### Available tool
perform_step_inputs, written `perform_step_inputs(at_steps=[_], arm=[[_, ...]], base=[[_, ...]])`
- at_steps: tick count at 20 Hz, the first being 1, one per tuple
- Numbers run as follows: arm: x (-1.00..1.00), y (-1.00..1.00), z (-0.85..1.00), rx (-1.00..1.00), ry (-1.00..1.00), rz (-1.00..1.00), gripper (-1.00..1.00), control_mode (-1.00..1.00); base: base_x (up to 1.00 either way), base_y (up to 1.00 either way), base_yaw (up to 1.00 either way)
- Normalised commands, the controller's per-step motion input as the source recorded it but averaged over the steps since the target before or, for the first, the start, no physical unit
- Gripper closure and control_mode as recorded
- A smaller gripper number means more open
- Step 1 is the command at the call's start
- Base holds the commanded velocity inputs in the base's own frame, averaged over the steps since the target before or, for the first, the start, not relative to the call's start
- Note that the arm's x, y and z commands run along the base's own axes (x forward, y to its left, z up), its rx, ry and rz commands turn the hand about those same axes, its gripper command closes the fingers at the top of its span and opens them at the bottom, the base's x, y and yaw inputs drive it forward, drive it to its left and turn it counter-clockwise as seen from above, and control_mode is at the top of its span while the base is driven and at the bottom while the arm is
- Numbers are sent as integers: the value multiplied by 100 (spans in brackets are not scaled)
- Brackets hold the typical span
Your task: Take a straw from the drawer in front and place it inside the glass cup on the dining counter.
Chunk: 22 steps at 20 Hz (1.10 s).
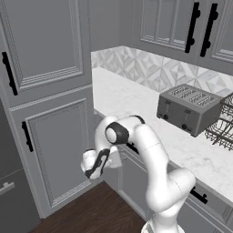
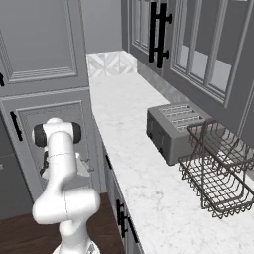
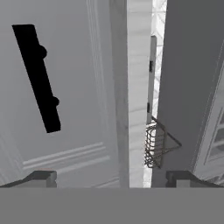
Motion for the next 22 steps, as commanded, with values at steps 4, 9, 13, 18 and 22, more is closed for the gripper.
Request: perform_step_inputs(at_steps=[4, 9, 13, 18, 22], arm=[[18, -20, -14, 9, 13, 51, -100, -100], [38, -17, -15, 19, 22, 30, -100, -100], [49, -6, -13, 23, 28, 3, -100, -100], [45, -7, -25, 17, 26, 0, -100, -100], [34, -7, -54, 7, 12, 0, -100, -100]], base=[[0, 0, 0], [0, 0, 0], [0, 0, 0], [0, 0, 0], [0, 0, 0]])
